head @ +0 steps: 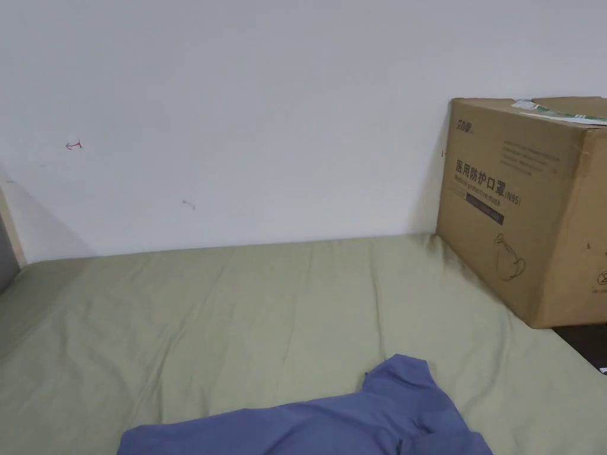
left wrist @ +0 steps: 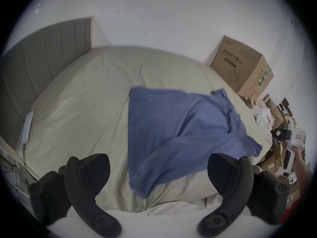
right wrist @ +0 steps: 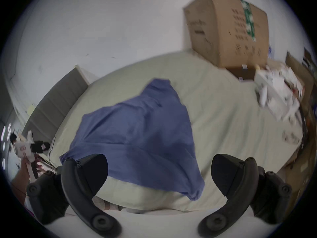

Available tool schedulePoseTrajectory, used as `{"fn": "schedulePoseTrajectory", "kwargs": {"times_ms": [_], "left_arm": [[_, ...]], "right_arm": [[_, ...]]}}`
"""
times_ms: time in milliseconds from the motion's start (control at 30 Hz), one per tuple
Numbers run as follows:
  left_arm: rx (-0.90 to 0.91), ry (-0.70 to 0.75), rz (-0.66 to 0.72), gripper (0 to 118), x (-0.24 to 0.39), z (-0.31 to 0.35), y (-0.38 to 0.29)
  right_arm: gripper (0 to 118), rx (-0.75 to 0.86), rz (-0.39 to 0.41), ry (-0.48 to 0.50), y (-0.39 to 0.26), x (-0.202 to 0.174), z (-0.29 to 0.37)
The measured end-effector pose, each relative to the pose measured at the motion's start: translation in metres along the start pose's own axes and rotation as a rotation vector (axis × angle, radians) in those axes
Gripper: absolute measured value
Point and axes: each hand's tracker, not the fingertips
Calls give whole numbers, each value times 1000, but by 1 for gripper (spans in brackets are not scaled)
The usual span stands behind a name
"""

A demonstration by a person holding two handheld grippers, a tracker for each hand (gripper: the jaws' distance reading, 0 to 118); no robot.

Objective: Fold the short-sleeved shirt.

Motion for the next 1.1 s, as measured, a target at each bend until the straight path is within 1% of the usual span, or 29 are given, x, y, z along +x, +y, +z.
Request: {"fn": "schedulePoseTrajectory", "kwargs": {"times_ms": [67, 100, 133, 167, 200, 233, 267, 300, 333, 367, 400, 433, 467, 500, 567, 600, 667, 700, 733, 800, 867, 900, 933, 1033, 1067, 1100], "left_arm": [[102, -54, -26, 116, 18, 22, 14], [155, -66, -37, 116, 33, 34, 20], [209, -89, -45, 114, 44, 43, 24], [277, -105, -60, 108, 56, 54, 26], [369, -106, -70, 93, 64, 65, 29], [447, -101, -79, 55, 73, 73, 27], [502, -90, -92, 19, 83, 79, 25], [535, -64, -107, 1, 91, 82, 23], [555, -31, -122, 1, 97, 81, 23], [565, -14, -126, 1, 100, 84, 18], [554, -55, -119, 1, 101, 88, 15], [552, -80, -114, 1, 101, 91, 13], [553, -72, -113, 1, 101, 89, 16], [553, -61, -117, 1, 101, 91, 15], [552, -48, -120, 1, 93, 95, 20], [542, -49, -106, 1, 85, 93, 33], [470, -72, -32, 1, 65, 92, 64], [439, -77, 18, 1, 54, 89, 83], [395, -95, 51, 1, 42, 77, 109], [201, -113, 58, 1, 14, 48, 152], [-1, -45, -4, 1, 0, -7, 187], [-99, -52, -42, 1, -14, -42, 198], [-156, -51, -38, 1, -26, -70, 203], [-285, -28, 78, 2, -58, -155, 203], [-311, 12, 98, 10, -67, -181, 201], [-313, 52, 112, 35, -75, -201, 198]], "right_arm": [[118, 107, 29, 84, 16, -29, 20], [118, 197, 38, 109, 17, -44, 31], [117, 279, 44, 120, 21, -58, 42], [117, 363, 50, 153, 26, -72, 52], [117, 431, 61, 186, 29, -85, 60], [114, 483, 70, 200, 27, -94, 66], [103, 542, 84, 198, 27, -105, 72], [75, 598, 93, 178, 26, -114, 77], [3, 651, 103, 149, 23, -122, 80], [0, 690, 110, 112, 19, -127, 80], [0, 673, 104, 56, 17, -129, 79], [0, 667, 100, 113, 15, -129, 81], [0, 647, 108, 172, 17, -126, 80], [0, 627, 120, 169, 18, -124, 78], [0, 612, 171, 114, 16, -125, 77], [0, 598, 197, 116, 18, -124, 73], [0, 585, 216, 93, 19, -122, 66], [0, 580, 212, 84, 19, -122, 63], [0, 570, 205, 87, 20, -120, 61], [0, 525, 167, 104, 26, -116, 48], [0, 506, 142, 98, 27, -113, 38], [0, 491, 132, 102, 31, -110, 28], [0, 478, 128, 103, 31, -109, 22], [0, 429, 138, 86, 35, -108, 1], [0, 413, 146, 82, 36, -107, -7], [0, 398, 151, 80, 36, -106, -14]]}}
